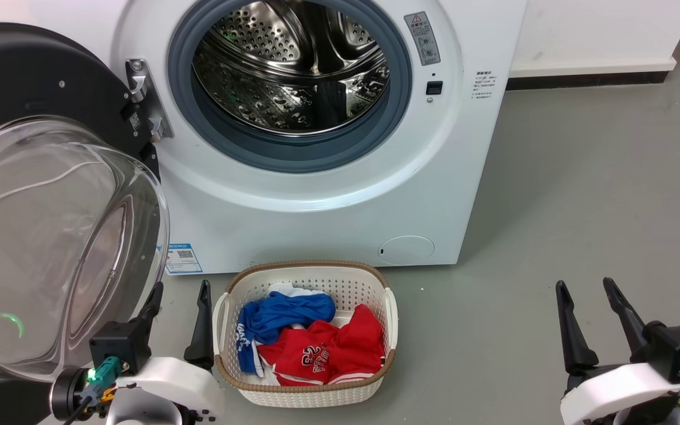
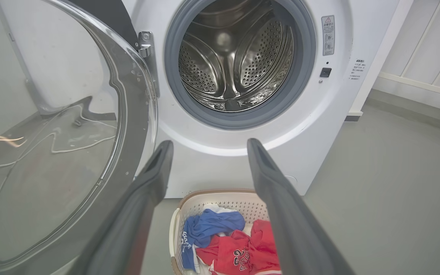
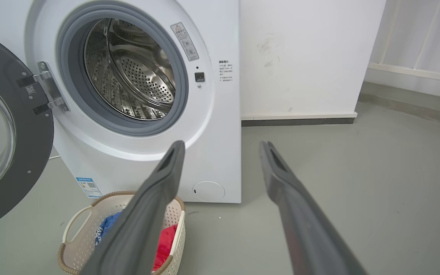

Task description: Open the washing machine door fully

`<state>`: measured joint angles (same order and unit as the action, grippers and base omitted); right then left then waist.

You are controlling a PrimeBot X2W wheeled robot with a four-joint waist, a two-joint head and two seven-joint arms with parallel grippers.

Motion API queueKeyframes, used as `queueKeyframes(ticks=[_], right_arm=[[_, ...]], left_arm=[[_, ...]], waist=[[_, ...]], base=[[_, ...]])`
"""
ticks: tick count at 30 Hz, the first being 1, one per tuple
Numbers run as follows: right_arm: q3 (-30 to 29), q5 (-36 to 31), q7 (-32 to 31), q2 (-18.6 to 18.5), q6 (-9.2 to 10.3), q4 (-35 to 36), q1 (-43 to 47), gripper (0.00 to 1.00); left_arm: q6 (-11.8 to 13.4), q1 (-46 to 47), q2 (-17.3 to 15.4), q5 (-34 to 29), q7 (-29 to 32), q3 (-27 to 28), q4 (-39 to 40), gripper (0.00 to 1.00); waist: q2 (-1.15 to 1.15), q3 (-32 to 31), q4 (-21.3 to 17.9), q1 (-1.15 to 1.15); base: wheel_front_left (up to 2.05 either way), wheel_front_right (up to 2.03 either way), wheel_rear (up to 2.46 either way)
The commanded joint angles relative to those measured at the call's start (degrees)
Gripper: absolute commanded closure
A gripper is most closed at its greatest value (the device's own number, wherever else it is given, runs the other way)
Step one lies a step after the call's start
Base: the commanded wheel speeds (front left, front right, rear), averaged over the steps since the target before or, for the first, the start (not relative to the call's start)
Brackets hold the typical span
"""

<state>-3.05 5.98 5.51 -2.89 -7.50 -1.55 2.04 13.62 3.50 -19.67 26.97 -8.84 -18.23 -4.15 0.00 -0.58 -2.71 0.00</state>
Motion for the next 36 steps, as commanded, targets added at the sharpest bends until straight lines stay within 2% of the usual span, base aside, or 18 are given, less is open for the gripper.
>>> queueKeyframes(ticks=[1, 8, 9, 12, 21, 36], right_arm=[[0.02, -0.13, 0.07, 0.02, 0.01, 0.12, -0.33, 0.0], [-0.26, -0.29, -0.25, 0.02, 0.01, 0.39, 0.38, 0.0], [-0.33, -0.3, -0.3, 0.02, 0.01, 0.43, 0.45, 1.0], [-0.18, 0.1, -0.11, 0.03, 0.0, -1.17, 0.83, 1.0], [-0.69, 11.99, -1.82, 0.03, 0.0, -2.74, -0.58, 1.0], [-1.21, 27.22, -3.85, 0.02, 0.0, -4.6, -2.19, 1.0]], left_arm=[[0.14, 0.6, 0.04, -0.2, -0.46, -0.04, -0.09, 0.0], [0.36, 0.78, -0.09, -0.08, -0.83, -0.1, 0.21, 0.0], [0.21, 0.8, -0.15, 0.03, -1.01, -0.06, 0.3, 1.0], [0.15, -0.73, 0.68, 0.31, -0.37, -0.32, -0.88, 1.0], [-2.64, -0.32, 2.69, 9.46, 1.57, 2.89, -1.87, 1.0], [-6.51, 0.61, 5.3, 21.12, 4.16, 7.1, -3.88, 1.0]], waist=[[0.0, -0.06, 0.02, 0.0], [0.0, -0.22, 0.07, 0.0], [0.0, -0.22, 0.09, 0.0], [0.0, -0.22, 0.09, 0.0], [0.0, -0.14, 0.3, 0.0], [0.0, -0.03, 0.62, 0.0]], base=[[0.0, 0.0, 0.0], [0.0, 0.0, 0.0], [0.0, 0.0, 0.0], [0.0, 0.0, 0.0], [0.0, 0.0, 0.0], [0.0, 0.0, 0.0]])
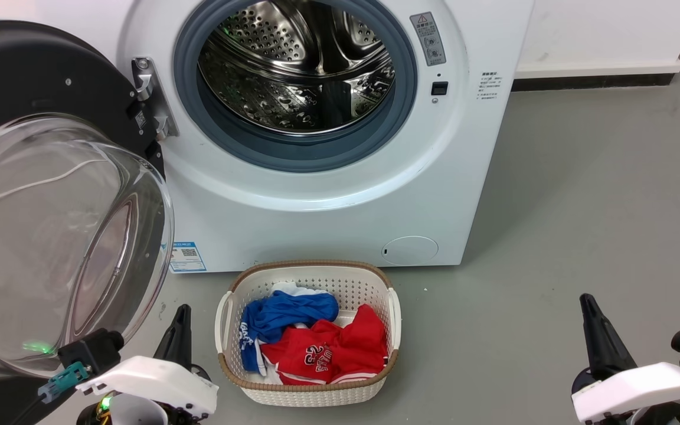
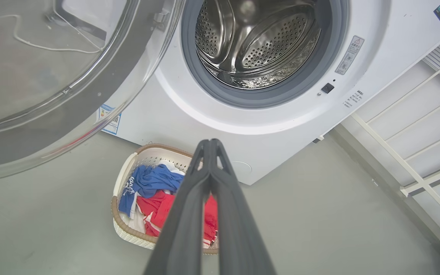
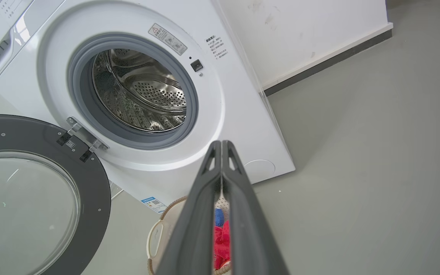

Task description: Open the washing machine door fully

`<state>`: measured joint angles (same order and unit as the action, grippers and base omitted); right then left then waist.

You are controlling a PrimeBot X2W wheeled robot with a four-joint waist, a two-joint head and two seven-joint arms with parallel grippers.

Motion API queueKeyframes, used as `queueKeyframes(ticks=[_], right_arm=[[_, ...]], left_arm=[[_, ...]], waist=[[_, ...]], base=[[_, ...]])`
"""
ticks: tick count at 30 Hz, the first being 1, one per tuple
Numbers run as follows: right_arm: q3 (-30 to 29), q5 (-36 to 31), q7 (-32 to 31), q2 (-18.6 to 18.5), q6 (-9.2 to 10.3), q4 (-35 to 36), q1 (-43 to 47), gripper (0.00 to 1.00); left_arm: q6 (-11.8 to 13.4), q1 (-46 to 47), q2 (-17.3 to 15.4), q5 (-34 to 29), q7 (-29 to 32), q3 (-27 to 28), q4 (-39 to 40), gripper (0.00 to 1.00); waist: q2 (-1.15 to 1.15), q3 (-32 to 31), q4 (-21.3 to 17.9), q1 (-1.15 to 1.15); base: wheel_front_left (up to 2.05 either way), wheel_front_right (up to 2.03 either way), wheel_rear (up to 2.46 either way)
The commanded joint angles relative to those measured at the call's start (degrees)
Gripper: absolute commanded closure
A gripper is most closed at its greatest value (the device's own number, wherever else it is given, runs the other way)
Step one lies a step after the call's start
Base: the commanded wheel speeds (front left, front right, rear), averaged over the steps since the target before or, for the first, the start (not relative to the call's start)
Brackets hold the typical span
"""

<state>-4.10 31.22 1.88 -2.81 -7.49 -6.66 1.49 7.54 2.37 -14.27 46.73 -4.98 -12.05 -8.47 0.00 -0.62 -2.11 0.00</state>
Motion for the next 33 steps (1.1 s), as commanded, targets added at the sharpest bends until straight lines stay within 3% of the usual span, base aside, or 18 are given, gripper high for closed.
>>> queueKeyframes(ticks=[1, 33], right_arm=[[-0.19, 2.88, -0.34, -0.07, -0.01, 0.39, -1.74, 1.0], [-1.15, 27.17, -3.74, -0.09, -0.01, -2.81, -4.45, 1.0]], left_arm=[[-0.69, 1.79, 0.06, 2.06, 0.46, 1.18, 0.33, 1.0], [-6.75, 2.85, 4.54, 20.52, 4.8, 8.17, -2.02, 1.0]], waist=[[0.0, 0.01, 0.04, 0.0], [0.0, 0.26, 0.69, 0.0]], base=[[0.0, 0.0, 0.0], [0.0, 0.0, 0.0]])
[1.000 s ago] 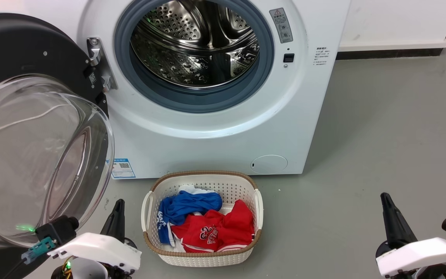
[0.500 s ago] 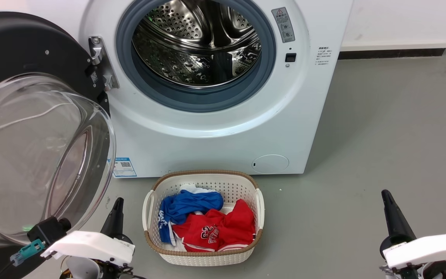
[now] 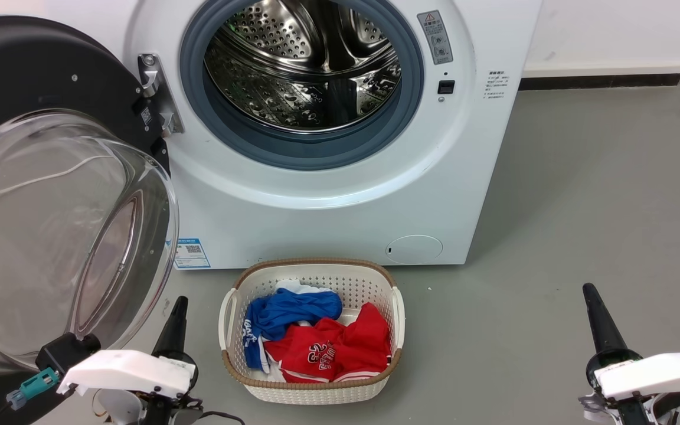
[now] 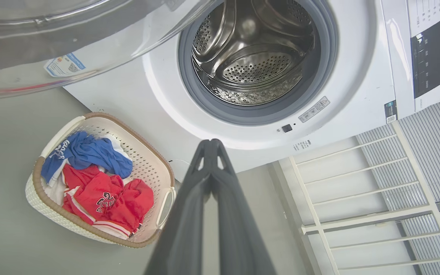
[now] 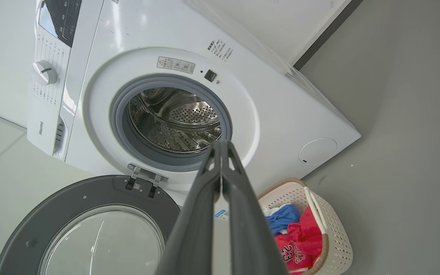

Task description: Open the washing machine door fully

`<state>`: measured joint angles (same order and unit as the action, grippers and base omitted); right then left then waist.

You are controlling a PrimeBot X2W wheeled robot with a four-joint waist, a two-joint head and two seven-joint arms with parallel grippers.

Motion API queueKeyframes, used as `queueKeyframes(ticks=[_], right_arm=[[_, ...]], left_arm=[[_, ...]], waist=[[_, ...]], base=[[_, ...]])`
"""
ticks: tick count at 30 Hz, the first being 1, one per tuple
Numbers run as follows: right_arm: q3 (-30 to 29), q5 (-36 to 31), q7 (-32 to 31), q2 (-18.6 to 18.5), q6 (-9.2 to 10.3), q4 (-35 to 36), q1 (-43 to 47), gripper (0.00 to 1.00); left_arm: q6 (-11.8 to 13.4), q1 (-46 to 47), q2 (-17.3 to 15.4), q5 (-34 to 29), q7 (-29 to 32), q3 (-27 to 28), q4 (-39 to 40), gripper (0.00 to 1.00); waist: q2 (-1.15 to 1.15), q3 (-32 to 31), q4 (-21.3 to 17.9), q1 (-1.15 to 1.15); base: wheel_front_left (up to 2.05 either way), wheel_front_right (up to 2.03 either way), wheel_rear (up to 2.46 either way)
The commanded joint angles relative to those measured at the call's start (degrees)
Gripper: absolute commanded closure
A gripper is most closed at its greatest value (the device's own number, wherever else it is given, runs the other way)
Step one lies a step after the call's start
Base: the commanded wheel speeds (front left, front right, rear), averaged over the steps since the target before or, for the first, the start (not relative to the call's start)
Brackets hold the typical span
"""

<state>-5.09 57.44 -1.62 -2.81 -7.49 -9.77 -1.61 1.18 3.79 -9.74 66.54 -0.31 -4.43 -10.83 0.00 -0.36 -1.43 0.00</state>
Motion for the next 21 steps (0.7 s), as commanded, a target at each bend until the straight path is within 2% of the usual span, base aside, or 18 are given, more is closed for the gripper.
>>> queueKeyframes(ticks=[1, 21], right_arm=[[-0.19, 1.59, -0.35, -0.09, -0.01, 0.21, -1.45, 1.0], [-0.64, 13.77, -2.01, -0.1, -0.01, -1.42, -2.83, 1.0]], left_arm=[[-0.54, 1.45, 0.16, 1.23, 0.22, 0.76, 0.27, 1.0], [-3.58, 1.92, 2.45, 10.32, 2.58, 4.36, -0.98, 1.0]], waist=[[0.0, 0.01, 0.03, 0.0], [0.0, 0.17, 0.45, 0.0]], base=[[0.0, 0.0, 0.0], [0.0, 0.0, 0.0]])
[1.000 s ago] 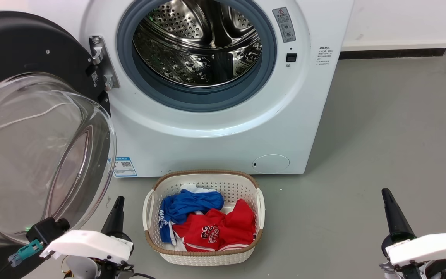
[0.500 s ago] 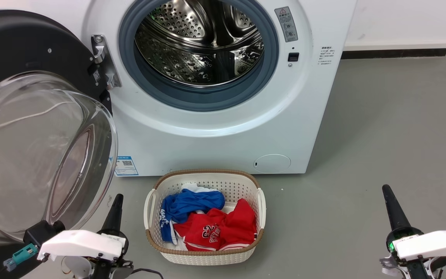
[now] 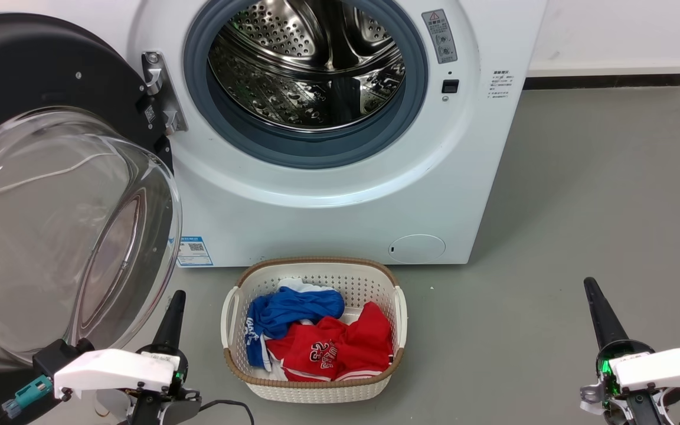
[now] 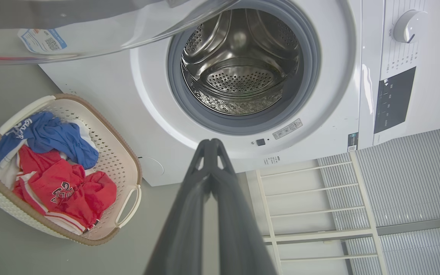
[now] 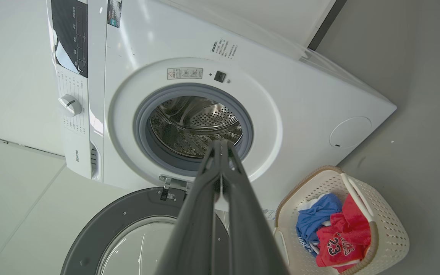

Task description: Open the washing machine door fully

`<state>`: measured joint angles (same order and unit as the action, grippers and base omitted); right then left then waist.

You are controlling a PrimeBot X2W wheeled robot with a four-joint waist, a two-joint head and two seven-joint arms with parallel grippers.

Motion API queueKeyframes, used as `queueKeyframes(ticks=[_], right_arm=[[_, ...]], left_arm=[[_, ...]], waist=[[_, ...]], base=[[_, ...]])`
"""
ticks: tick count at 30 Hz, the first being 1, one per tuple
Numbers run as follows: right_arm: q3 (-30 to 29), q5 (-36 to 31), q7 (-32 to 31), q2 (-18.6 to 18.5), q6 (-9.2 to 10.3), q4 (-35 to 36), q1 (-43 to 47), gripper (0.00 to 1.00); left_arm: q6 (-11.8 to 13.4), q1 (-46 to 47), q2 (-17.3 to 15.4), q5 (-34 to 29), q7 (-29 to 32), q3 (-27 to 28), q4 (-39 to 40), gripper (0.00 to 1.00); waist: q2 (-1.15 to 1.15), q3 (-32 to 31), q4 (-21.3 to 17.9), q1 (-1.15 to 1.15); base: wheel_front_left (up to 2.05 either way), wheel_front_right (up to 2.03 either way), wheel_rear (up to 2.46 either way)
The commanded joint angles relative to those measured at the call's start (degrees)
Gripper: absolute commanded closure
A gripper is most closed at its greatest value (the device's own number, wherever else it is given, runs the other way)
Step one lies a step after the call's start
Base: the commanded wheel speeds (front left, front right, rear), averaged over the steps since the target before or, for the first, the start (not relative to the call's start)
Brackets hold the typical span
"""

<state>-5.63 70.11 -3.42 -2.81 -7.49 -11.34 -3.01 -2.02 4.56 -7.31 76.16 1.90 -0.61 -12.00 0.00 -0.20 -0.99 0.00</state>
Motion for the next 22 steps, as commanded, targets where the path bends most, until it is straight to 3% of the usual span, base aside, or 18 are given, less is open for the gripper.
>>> queueKeyframes(ticks=[1, 22], right_arm=[[-0.13, 1.64, -0.26, -0.09, -0.01, 0.07, -1.49, 1.0], [-0.57, 12.67, -1.81, -0.11, -0.01, -1.41, -2.56, 1.0]], left_arm=[[-0.57, 1.16, 0.12, 1.11, 0.44, 0.69, 0.14, 1.0], [-3.34, 1.63, 2.29, 9.38, 2.55, 4.02, -1.05, 1.0]], waist=[[0.0, 0.01, 0.03, 0.0], [0.0, 0.19, 0.49, 0.0]], base=[[0.0, 0.0, 0.0], [0.0, 0.0, 0.0]])
